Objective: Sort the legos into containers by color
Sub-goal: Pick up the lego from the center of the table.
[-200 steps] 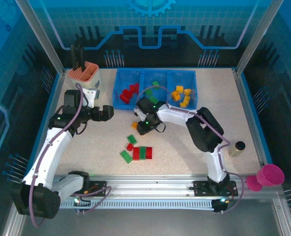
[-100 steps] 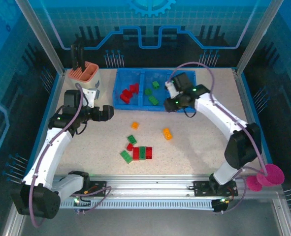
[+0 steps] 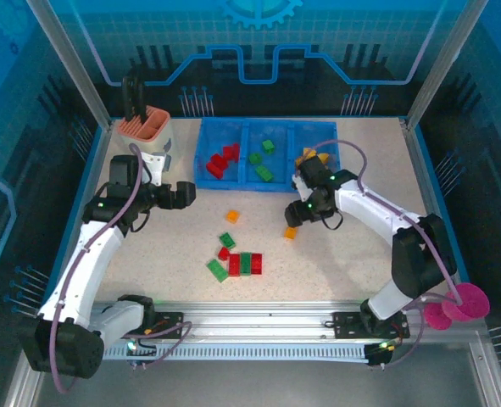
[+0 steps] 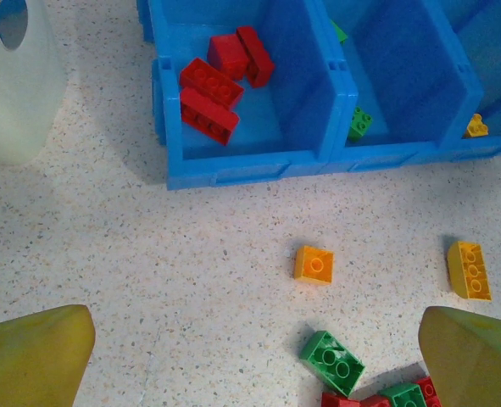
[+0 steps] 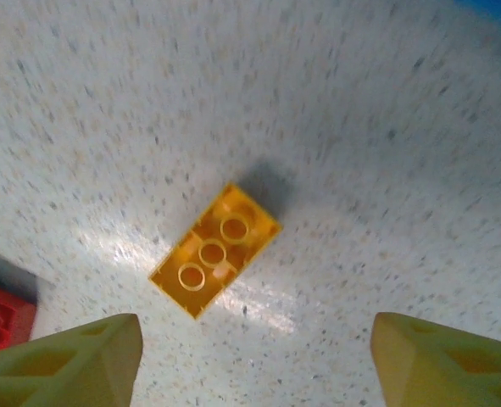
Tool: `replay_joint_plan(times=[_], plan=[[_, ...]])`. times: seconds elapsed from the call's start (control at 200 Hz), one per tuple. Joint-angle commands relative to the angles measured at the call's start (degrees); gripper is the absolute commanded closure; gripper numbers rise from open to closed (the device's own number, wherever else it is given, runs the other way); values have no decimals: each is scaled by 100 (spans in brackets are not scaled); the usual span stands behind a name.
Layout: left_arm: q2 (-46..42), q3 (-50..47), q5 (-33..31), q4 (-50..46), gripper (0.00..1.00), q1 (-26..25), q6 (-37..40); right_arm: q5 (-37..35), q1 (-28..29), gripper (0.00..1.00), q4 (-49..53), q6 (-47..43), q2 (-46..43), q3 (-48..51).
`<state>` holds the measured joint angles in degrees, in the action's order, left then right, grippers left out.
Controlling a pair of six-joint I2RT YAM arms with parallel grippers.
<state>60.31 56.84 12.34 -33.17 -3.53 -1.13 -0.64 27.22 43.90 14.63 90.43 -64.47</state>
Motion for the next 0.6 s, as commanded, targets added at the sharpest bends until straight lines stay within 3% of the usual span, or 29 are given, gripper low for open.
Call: replay_joint_plan(times=[0.0,0.3,0.595], plan=[[-46,99,124,-103,1,55,33,11,218,21,-393,1019,-155,358],[-64,99,234,-98,1,56,7,-196,369,13,-1082,1846,454,524],[-92,92,270,-80,1,61,-10,-301,458,18,-1299,1882,1144,385]])
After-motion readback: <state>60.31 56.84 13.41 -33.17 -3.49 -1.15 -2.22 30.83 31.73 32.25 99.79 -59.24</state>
